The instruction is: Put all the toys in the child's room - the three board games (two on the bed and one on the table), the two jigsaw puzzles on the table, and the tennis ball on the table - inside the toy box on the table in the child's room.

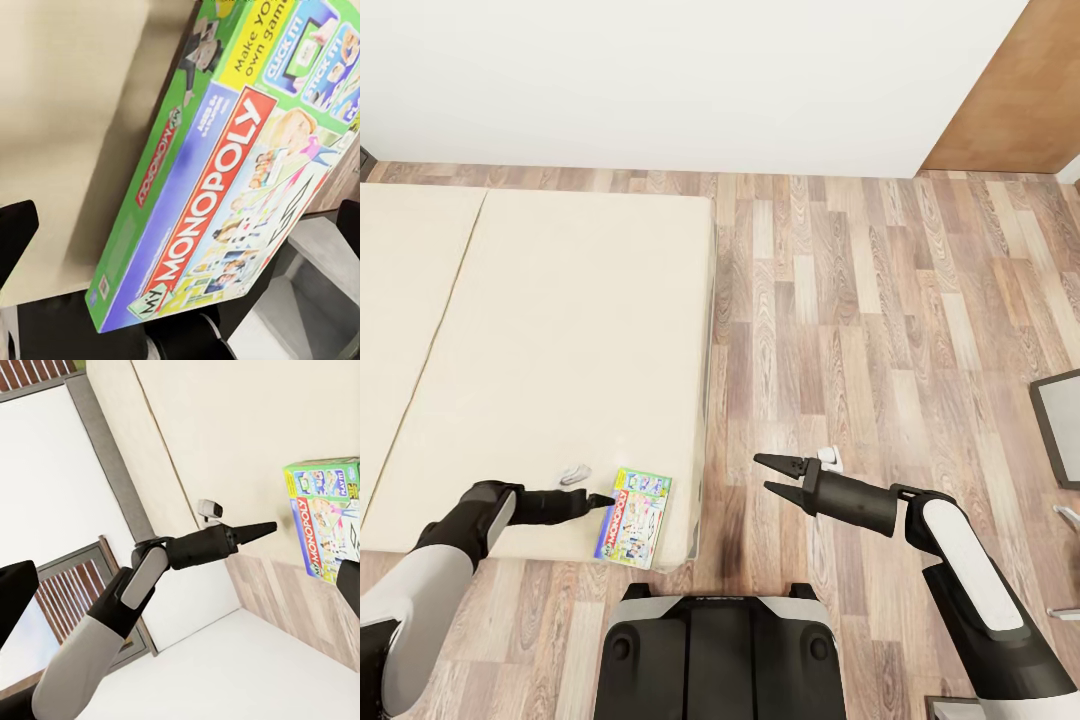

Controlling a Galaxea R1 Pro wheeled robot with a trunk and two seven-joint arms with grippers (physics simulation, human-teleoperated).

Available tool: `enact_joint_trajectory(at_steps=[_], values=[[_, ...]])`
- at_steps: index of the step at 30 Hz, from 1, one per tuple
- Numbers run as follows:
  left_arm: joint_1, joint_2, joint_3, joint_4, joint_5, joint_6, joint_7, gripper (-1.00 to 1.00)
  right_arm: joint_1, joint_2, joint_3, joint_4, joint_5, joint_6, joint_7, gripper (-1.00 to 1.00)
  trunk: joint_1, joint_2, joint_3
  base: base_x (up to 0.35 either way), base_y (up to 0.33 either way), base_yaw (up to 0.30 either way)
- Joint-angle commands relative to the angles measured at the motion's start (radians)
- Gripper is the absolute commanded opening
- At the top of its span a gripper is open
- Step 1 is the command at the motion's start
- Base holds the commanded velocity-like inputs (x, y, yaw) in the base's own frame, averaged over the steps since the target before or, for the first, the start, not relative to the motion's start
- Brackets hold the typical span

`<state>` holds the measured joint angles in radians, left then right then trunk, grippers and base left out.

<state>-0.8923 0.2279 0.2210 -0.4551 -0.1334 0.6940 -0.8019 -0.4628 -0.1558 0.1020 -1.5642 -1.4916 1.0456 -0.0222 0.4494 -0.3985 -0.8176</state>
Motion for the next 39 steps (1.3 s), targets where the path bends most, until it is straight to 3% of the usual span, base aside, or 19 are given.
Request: enact_joint_trajectory(at_steps=[1,19,39], values=[[-0.001,-0.002,0.008,-0.001,-0.011,0.005,-0.007,1.00,0.000,-0.001,0.001,0.000,-0.003,0.002,-0.002,1.00,0.001,-0.002,-0.001,0.000,0.000,0.000],[-0.001,-0.015,0.009,0.001,-0.011,-0.014,0.001,1.00,0.000,-0.001,0.001,0.000,-0.003,0.002,-0.004,1.00,0.001,-0.002,-0.019,0.000,0.000,0.000],[0.001,-0.024,0.009,0.001,-0.009,-0.015,0.001,1.00,0.000,-0.001,0.001,-0.001,-0.003,0.002,-0.004,1.00,0.001,-0.002,-0.020,0.000,-0.037,0.000]])
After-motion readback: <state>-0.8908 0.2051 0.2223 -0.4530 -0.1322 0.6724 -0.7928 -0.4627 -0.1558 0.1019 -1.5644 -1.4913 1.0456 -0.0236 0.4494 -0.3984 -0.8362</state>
